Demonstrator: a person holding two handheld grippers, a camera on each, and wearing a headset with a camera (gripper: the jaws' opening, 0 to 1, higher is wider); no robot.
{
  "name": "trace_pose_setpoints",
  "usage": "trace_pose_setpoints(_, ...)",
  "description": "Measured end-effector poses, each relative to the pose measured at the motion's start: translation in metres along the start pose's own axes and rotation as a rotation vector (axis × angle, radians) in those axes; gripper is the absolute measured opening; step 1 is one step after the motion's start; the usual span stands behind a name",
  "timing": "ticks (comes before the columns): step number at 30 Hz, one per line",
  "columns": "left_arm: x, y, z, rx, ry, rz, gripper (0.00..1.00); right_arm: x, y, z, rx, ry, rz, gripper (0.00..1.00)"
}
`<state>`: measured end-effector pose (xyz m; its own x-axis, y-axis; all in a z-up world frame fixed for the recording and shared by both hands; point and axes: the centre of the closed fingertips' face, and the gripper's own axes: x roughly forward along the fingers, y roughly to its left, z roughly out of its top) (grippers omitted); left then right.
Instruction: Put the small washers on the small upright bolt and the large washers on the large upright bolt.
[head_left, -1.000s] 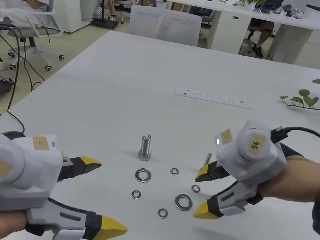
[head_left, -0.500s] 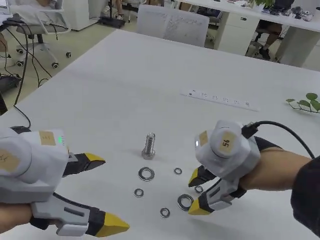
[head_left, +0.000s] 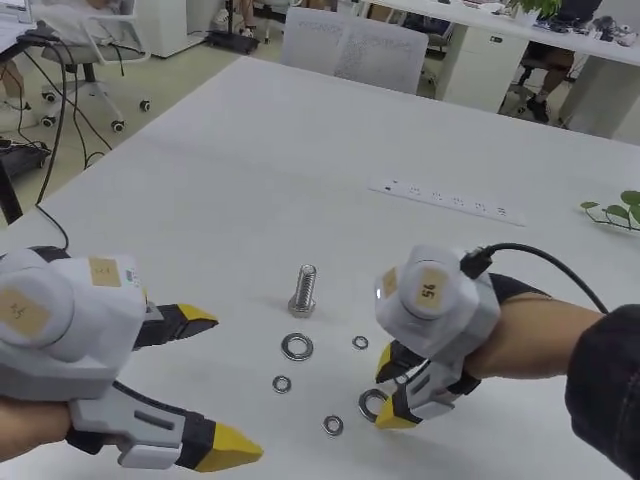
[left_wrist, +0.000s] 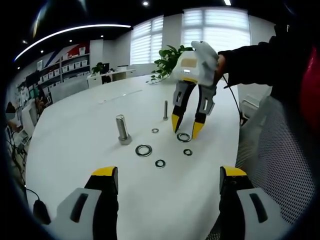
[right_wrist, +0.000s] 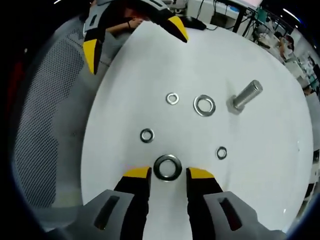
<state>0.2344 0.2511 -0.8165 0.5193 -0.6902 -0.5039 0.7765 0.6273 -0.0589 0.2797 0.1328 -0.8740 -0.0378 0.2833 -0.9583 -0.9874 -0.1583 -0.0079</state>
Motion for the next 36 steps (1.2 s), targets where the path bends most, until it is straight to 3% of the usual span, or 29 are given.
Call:
trace_pose_setpoints(21,-0.0005,0.0004,0.0022,-0.002,-0.013,-0.005,0.82,0.0049,0.0001,-0.0006,-0.029,0.096,0.011,0.25)
trace_pose_setpoints(36,-0.0019,0.0004,0.0046,0.003,-0.025,-0.004,0.82,0.0041,-0.0015,0.0002,0.008,0.101,0.004,0.23)
